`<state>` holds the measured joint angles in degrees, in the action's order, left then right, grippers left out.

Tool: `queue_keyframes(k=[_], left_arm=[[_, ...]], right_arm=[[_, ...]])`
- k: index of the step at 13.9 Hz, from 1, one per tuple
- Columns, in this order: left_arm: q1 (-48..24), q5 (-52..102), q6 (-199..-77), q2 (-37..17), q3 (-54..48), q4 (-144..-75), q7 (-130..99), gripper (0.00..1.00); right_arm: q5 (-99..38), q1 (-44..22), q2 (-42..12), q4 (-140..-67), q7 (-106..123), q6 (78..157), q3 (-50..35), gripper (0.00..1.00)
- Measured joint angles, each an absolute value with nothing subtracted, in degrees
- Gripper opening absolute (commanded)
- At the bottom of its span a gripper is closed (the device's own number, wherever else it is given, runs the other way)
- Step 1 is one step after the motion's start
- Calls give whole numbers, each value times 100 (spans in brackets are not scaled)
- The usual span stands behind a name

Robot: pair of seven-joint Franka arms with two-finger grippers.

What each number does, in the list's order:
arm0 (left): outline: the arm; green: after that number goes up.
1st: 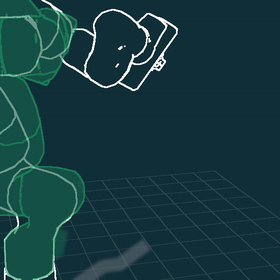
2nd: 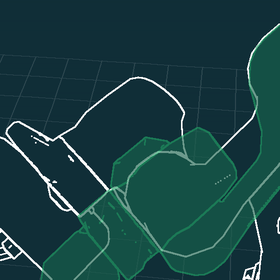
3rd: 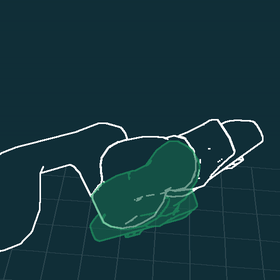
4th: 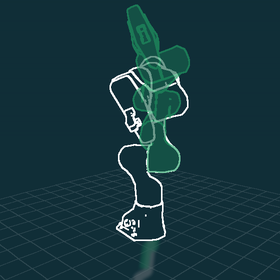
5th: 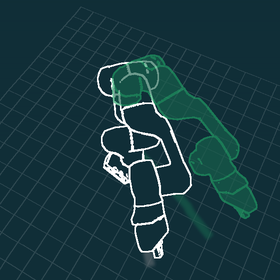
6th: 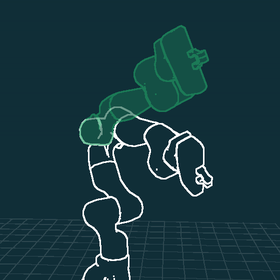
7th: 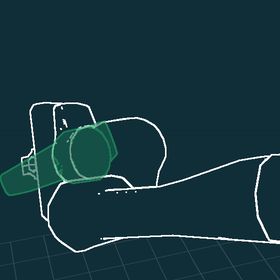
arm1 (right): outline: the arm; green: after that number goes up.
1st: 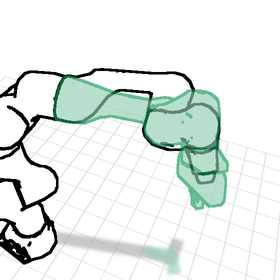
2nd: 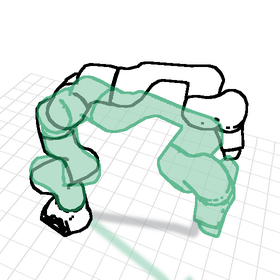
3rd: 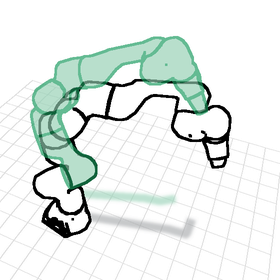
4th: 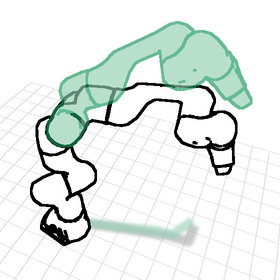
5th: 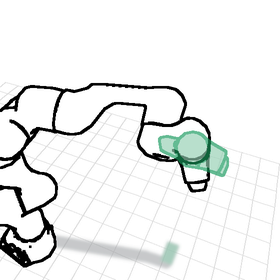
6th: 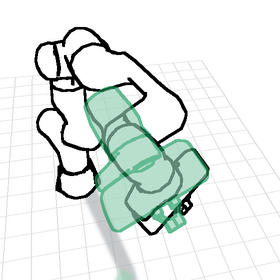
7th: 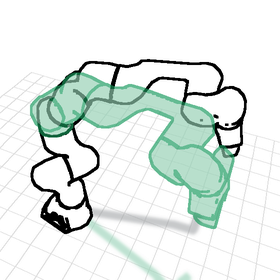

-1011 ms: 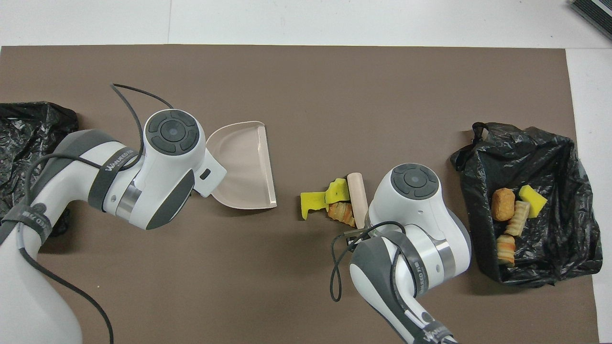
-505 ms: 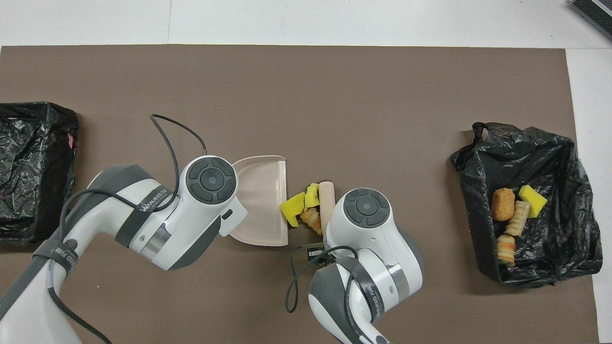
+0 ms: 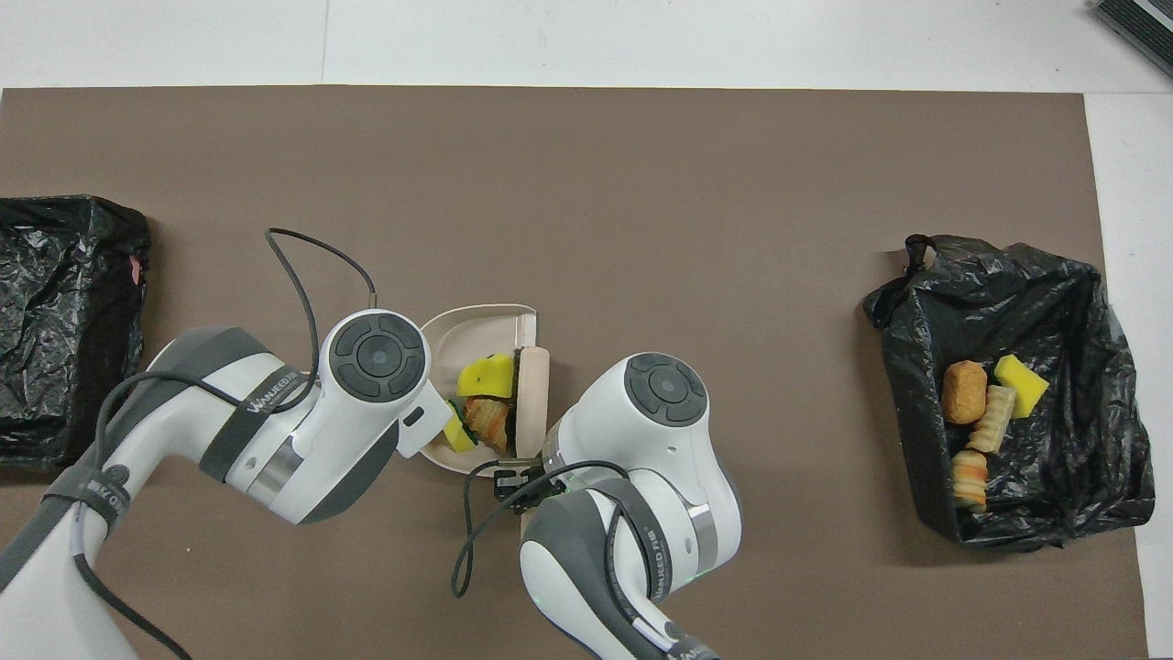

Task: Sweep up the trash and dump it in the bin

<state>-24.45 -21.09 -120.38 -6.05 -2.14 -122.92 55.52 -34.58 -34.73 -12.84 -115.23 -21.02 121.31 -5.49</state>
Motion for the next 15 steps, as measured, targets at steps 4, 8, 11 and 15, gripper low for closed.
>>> queue_keyframes(k=[4, 8, 11, 15], left_arm=[[-2312, -2110, -12114, -582, -213, -12338, 5641, 0], [-2113, -2110, -12180, -580, -203, -12335, 6201, 0], [-1894, -2051, -12187, -550, -196, -12290, 6305, 0], [-1232, -1842, -12186, -397, -166, -11957, 7171, 0]], right_arm=[[-3226, -3117, -839, -11494, -2160, 11242, -481, 0], [-1985, -3166, -430, -11468, -3241, 10786, -508, 0], [-1842, -3710, -473, -11508, -3704, 10818, -556, 0], [-1792, -4741, -978, -11541, -4347, 11326, -586, 0]])
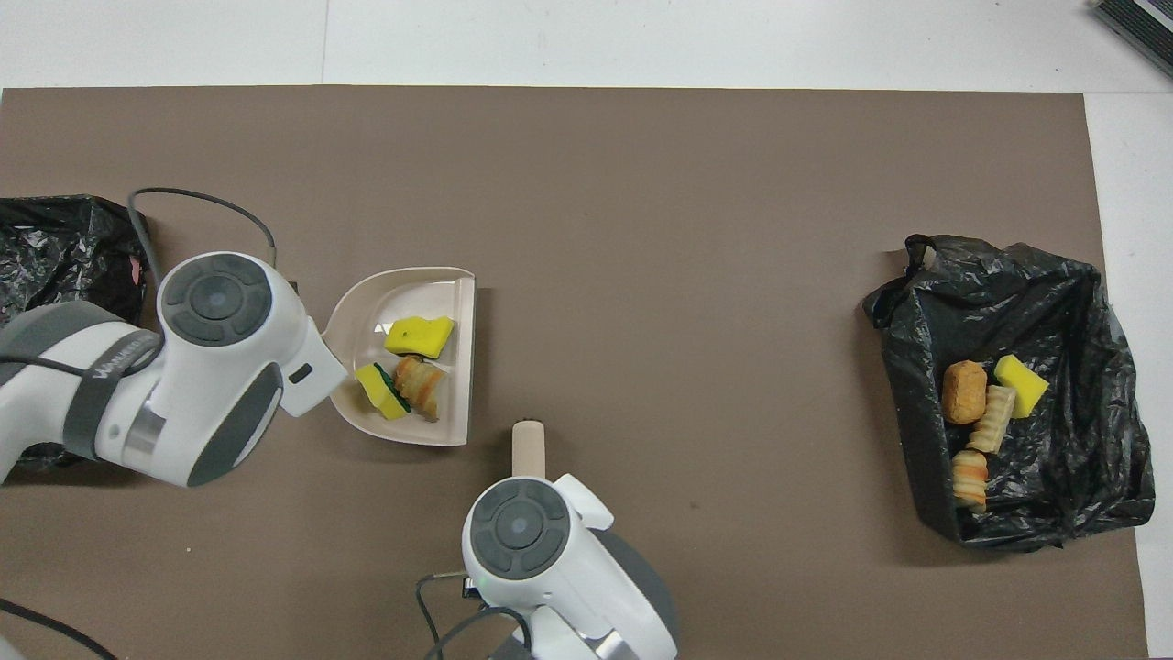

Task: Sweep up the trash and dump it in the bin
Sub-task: 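Move the dustpan over the bag with the left gripper while the right gripper withdraws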

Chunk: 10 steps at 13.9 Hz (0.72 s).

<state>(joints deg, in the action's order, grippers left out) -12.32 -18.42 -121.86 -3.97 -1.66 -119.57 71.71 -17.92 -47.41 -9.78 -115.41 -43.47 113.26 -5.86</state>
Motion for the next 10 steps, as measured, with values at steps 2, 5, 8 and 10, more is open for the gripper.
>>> queue_keyframes(k=[2, 5, 8, 10], left_arm=[[-877, -1785, -12170, -264, -147, -11835, 7694, 0], [-302, -1690, -11862, -92, -119, -11463, 8480, 0], [390, -1391, -11535, -45, -99, -10906, 9198, 0], [993, -1284, -11472, -48, -87, -10656, 9557, 0]], right_arm=[[-1792, -4906, -1084, -11537, -4348, 11380, -587, 0], [-1789, -5044, -1185, -11491, -4360, 11517, -577, 51], [-1594, -5131, -1385, -11218, -4587, 11444, -561, 100], [-1416, -5042, -1398, -10835, -4659, 11016, -513, 100]])
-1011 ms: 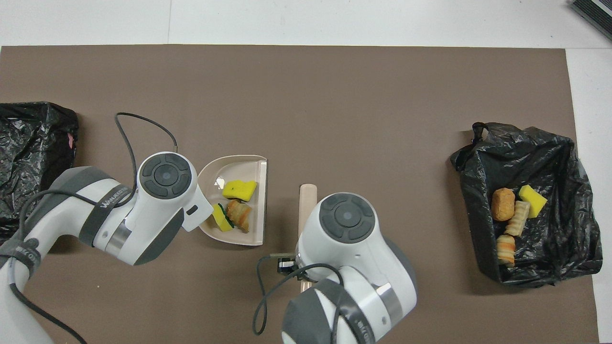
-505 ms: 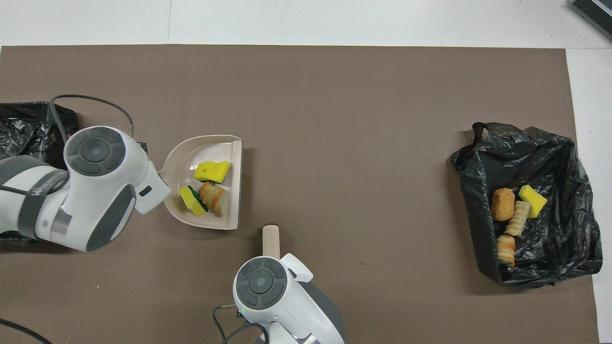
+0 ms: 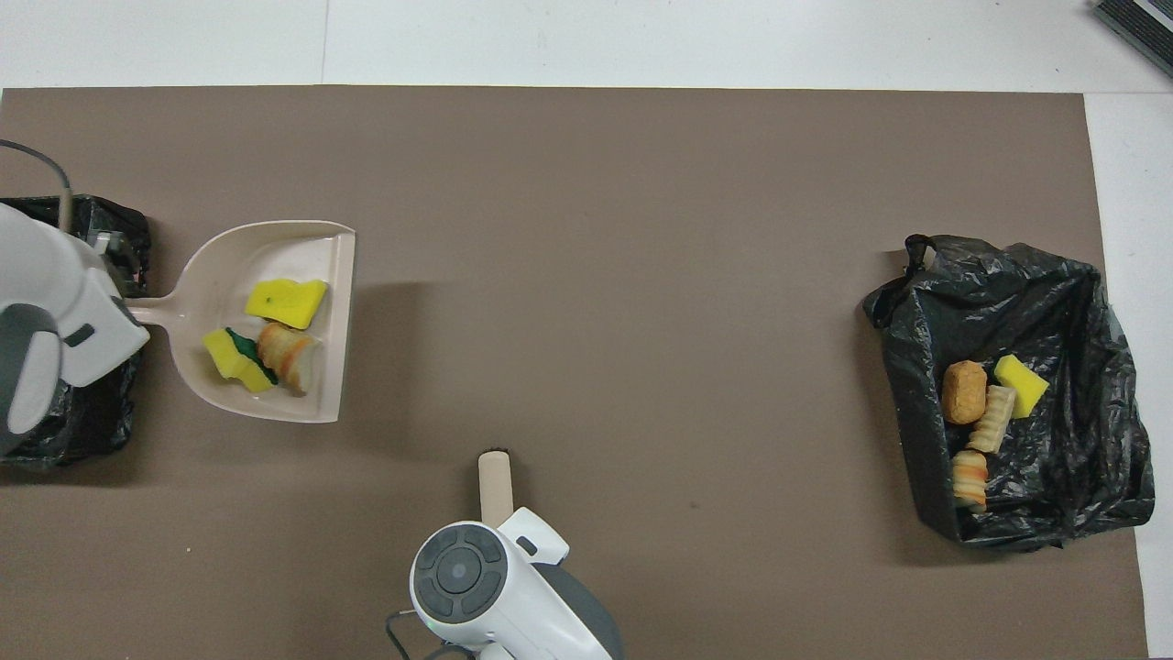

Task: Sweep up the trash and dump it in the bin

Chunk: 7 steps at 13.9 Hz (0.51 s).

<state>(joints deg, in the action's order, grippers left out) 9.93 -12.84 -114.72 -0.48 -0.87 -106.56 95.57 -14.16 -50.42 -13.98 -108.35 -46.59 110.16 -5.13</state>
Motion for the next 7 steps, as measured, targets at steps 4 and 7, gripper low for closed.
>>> queue_keyframes(k=[4, 7], left_arm=[[2266, -1102, -11838, -157, -62, -10359, 10803, 0], [2861, -1154, -12422, -447, -57, -10131, 11663, 0]], right_arm=[[-857, -4548, -1315, -10119, -4645, 10446, -459, 100], [-367, -3899, -1063, -9828, -3821, 10183, -447, 100]])
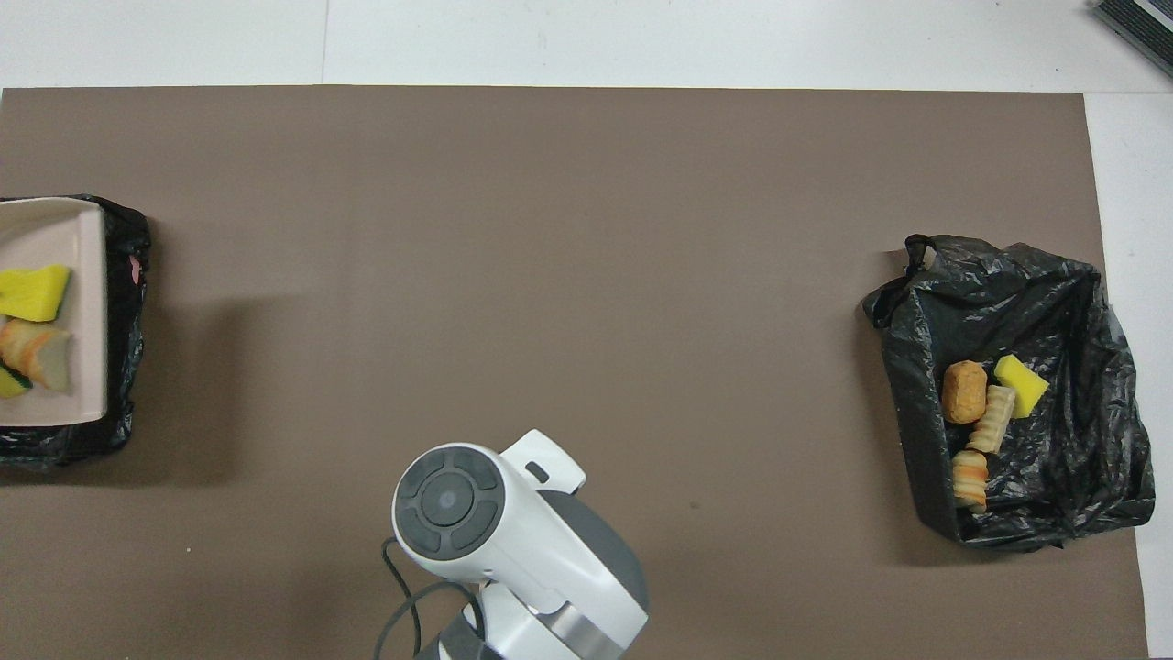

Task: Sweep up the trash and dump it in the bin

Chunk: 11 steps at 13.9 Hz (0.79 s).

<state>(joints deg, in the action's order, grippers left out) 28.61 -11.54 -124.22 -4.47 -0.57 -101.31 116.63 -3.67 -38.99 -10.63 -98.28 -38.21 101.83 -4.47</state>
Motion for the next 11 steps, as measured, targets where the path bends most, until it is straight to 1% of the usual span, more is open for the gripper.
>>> queue_keyframes(k=[3, 5, 7, 9, 11], left_arm=[[2933, -1893, -12707, -858, -96, -9906, 11703, 0], [2896, -2832, -12927, -1036, -152, -9862, 11195, 0], [2809, -3884, -12956, -1162, -203, -9860, 10343, 0], [2667, -4494, -12950, -1241, -218, -9861, 9912, 0], [2538, -4924, -12835, -1268, -220, -9862, 9701, 0]], right_arm=[[203, -3193, -803, -9597, -2587, 9703, -416, 100], [569, -2755, -740, -9465, -1910, 9660, -404, 100], [621, -2165, -674, -9362, -1119, 9660, -395, 100], [630, -1492, -579, -9319, -479, 9660, -386, 100], [630, -997, -480, -9298, -277, 9659, -370, 100]])
